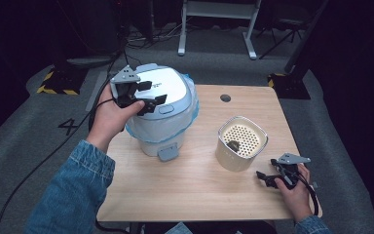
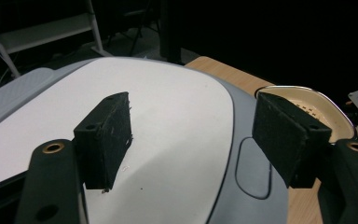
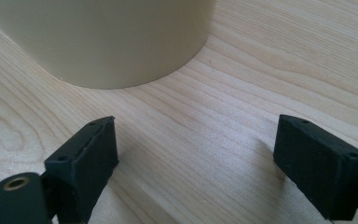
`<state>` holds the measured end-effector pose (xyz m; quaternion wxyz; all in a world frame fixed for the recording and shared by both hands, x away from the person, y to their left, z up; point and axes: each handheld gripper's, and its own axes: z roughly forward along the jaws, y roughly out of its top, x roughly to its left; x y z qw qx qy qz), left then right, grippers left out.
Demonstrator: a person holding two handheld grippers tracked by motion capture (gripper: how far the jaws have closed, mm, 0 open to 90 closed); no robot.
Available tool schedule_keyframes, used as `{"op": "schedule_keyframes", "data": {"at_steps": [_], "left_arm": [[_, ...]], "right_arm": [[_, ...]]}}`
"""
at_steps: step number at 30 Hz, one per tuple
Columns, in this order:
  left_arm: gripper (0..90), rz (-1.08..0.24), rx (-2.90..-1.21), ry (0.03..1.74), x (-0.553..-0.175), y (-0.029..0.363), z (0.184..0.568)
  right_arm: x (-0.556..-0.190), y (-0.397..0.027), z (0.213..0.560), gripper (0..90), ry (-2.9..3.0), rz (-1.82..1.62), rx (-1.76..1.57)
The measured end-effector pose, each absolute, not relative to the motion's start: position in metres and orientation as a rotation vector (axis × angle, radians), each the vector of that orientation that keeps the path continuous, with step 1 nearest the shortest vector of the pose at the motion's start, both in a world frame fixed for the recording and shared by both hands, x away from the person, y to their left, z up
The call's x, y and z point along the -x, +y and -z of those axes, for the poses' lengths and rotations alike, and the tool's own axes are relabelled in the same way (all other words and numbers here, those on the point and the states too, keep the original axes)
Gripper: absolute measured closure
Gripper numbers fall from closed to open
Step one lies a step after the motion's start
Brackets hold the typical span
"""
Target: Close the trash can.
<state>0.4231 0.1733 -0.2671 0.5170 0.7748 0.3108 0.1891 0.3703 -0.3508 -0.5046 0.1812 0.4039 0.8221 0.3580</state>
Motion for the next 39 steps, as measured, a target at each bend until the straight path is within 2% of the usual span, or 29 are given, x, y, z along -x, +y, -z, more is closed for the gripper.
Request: {"op": "schedule_keyframes", "data": {"at_steps": [19,32,39], "left_arm": [[27.6,-0.46,-1.907,0.7,-0.347,0.182,0.264],[26.9,-0.488,-1.896,0.777,-0.318,0.21,0.29],[26.9,-0.471,-1.886,0.829,-0.312,0.226,0.317]], "right_arm": [[-0.37,-0.351,0.505,13.6,2.322,-1.01,-1.14],[-0.37,-0.35,0.505,13.3,2.316,-1.007,-1.148],[-0.37,-0.35,0.505,13.4,2.315,-1.007,-1.149]]}}
